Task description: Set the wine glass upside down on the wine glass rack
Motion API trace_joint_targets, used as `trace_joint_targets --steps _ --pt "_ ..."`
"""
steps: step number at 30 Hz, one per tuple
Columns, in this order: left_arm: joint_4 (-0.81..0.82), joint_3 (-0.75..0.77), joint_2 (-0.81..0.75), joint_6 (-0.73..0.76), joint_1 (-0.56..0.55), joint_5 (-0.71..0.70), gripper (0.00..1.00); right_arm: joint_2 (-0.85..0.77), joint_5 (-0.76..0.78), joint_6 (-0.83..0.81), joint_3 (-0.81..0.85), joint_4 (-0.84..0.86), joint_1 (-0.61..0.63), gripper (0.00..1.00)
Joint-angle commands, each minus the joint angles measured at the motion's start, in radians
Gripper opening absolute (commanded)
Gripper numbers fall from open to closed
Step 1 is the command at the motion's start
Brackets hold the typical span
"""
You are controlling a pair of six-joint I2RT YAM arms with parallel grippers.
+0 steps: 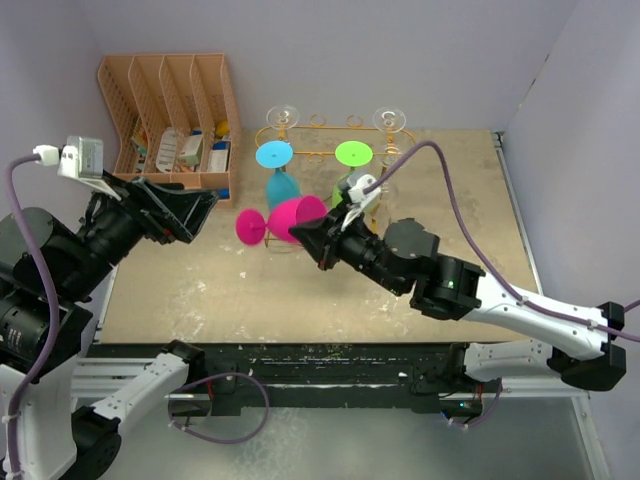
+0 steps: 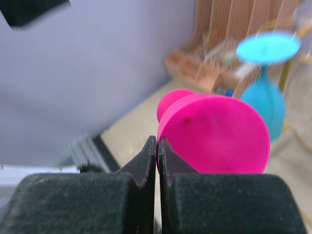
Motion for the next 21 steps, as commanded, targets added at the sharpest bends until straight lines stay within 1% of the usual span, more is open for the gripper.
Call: trace_joint_targets --steps 1,5,8,12,16,19,21 --pt "0.038 0.084 0.052 -0.061 0.01 0.063 0.93 -0.065 0.145 -0.238 -0.036 0.492 0.016 0.0" --pt "0.06 0.115 0.088 -0.108 0.009 0.124 0.92 -0.062 0.24 -0.427 -0.136 0.888 0.017 0.0" --pt "0.075 0.119 0.121 -0.145 0.01 0.173 0.93 -0.003 0.263 -0.519 -0.142 1.077 0.016 0.0" --pt "0.123 0.119 0.165 -0.163 0.01 0.202 0.91 0.052 0.221 -0.578 -0.185 1.321 0.016 0.0" --pt "0.237 0.111 0.215 -0.166 0.009 0.232 0.87 0.114 0.127 -0.666 -0.23 1.562 0.027 0.0" --pt "0.29 0.118 0.27 -0.2 0.01 0.246 0.83 0.182 0.095 -0.809 -0.228 1.654 0.064 0.0" --pt "0.32 0.124 0.305 -0.227 0.01 0.276 0.82 0.234 0.074 -0.929 -0.224 1.754 0.094 0.0"
